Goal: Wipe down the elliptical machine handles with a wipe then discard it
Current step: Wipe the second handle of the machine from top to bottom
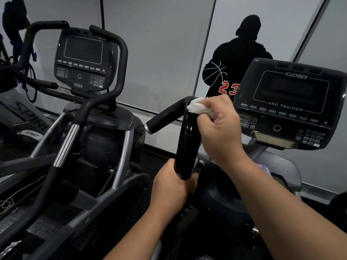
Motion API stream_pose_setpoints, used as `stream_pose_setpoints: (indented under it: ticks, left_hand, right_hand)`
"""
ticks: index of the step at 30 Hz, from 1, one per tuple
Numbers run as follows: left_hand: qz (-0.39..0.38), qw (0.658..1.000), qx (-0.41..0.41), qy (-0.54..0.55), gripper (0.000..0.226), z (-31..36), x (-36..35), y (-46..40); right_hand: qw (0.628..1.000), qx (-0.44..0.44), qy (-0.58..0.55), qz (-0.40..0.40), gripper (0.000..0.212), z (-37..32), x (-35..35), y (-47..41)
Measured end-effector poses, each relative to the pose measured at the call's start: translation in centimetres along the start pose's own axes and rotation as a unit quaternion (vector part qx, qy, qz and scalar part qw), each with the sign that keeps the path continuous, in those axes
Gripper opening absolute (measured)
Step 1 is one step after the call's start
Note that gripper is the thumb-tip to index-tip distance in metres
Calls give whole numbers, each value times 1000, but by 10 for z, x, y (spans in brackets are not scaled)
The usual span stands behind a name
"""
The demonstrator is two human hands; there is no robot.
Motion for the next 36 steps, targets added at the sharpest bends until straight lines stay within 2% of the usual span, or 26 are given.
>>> stream_pose_setpoints:
  ticks: [2,6,9,10,13,14,17,21,22,25,26,29,30,33,34,36]
  left_hand:
    - [0,1000,-3,-1,32,1,0,0]
    - [22,1000,0,-21,33,3,4,-1]
    - [0,1000,-1,1,32,3,1,-1]
    - [-1,1000,-2,-1,32,3,0,0]
    - [24,999,-10,-31,31,7,5,-1]
    - [27,999,-11,-35,31,8,6,-1]
    - [9,1000,-6,-18,33,5,2,-1]
    - [22,999,-6,-30,30,7,5,0]
    - [19,999,-5,-25,30,6,5,0]
    - [-6,1000,-3,-6,34,4,0,0]
    - [-8,1000,-4,-6,34,4,0,0]
    - [4,1000,3,-10,30,5,3,0]
    - [2,1000,5,-5,31,5,3,1]
    - [-10,1000,4,-9,33,5,1,1]
    - [-9,1000,3,-10,33,5,1,1]
    - [3,1000,2,-23,31,8,3,2]
  right_hand:
    - [999,-31,-5,2,27,9,3,-9]
    - [989,102,105,-31,23,-20,-12,-5]
    - [994,16,102,-32,30,-3,-4,-24]
    - [992,14,121,-42,32,-5,-5,-28]
    - [962,128,201,-133,35,-36,-32,-18]
    - [954,139,215,-155,38,-38,-35,-20]
    - [958,50,233,-159,34,-21,-22,-45]
    - [910,99,302,-265,35,-38,-54,-36]
    - [909,90,302,-273,35,-34,-54,-38]
    - [950,-9,220,-220,36,-11,-30,-66]
    - [953,-17,208,-219,35,-9,-31,-69]
    - [927,17,241,-287,35,-20,-52,-54]
    - [929,22,239,-281,35,-18,-50,-56]
    - [954,-42,196,-223,30,-2,-31,-73]
    - [951,-36,216,-217,28,-3,-34,-74]
    - [930,2,263,-257,28,-16,-55,-63]
Point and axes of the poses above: each hand's wrist, its own y-axis away from the middle knuckle, its own x-axis out of the back of the hand, z = x × y, the point moved 10 cm from there along -y, towards the middle knuckle, and after that the axes turned 4 degrees about -z, right-handed, at the moved point
